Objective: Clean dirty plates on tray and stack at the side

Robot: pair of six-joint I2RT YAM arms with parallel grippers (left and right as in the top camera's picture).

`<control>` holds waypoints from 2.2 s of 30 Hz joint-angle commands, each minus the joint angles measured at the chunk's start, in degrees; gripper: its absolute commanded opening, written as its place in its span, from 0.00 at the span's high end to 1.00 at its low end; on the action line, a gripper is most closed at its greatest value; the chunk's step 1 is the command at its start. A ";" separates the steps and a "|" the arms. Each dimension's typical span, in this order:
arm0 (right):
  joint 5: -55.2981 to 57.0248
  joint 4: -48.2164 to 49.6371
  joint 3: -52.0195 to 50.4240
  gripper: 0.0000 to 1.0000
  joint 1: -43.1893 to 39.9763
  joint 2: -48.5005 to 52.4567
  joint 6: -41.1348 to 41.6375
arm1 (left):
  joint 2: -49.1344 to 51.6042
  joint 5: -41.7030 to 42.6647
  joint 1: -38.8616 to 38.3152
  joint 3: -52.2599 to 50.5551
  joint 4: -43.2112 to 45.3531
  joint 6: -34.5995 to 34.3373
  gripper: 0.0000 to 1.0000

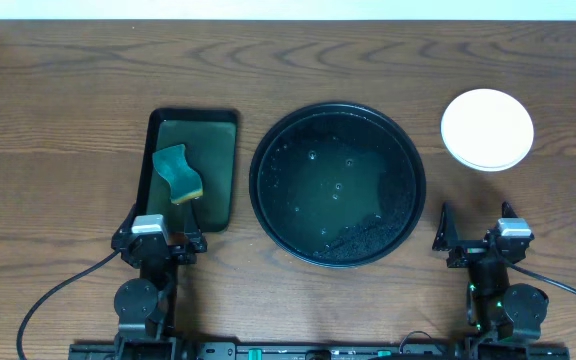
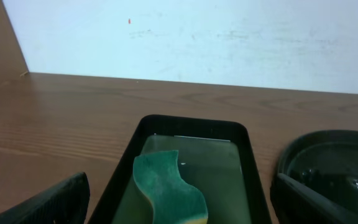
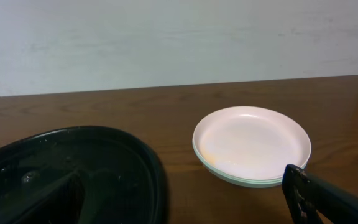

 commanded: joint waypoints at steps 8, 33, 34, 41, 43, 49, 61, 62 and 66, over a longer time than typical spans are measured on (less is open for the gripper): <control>0.22 -0.20 -0.09 0.01 -0.61 -0.37 -0.70 | -0.55 -1.44 0.17 -0.72 -2.93 2.78 0.07; 0.22 -0.20 -0.09 0.01 -0.61 -0.37 -0.70 | -0.39 -0.92 0.17 -0.72 -2.73 2.73 0.07; 0.22 -0.20 -0.09 0.01 -0.61 -0.37 -0.70 | -0.39 -0.92 0.17 -0.72 -2.73 2.73 0.07; 0.22 -0.20 -0.09 0.01 -0.61 -0.37 -0.70 | -0.39 -0.92 0.17 -0.72 -2.73 2.73 0.07; 0.22 -0.20 -0.09 0.01 -0.61 -0.37 -0.70 | -0.39 -0.92 0.17 -0.72 -2.73 2.73 0.07; 0.22 -0.20 -0.09 0.01 -0.61 -0.37 -0.70 | -0.39 -0.92 0.17 -0.72 -2.73 2.75 0.07; 0.22 -0.20 -0.09 0.01 -0.61 -0.37 -0.70 | -0.39 -0.92 0.17 -0.72 -2.73 2.73 0.07; 0.22 -0.20 -0.09 0.01 -0.61 -0.37 -0.72 | -0.39 -0.92 0.17 -0.72 -2.73 2.75 0.07; 0.22 -0.20 -0.09 0.01 -0.61 -0.37 -0.70 | -0.39 -0.92 0.17 -0.72 -2.73 2.75 0.07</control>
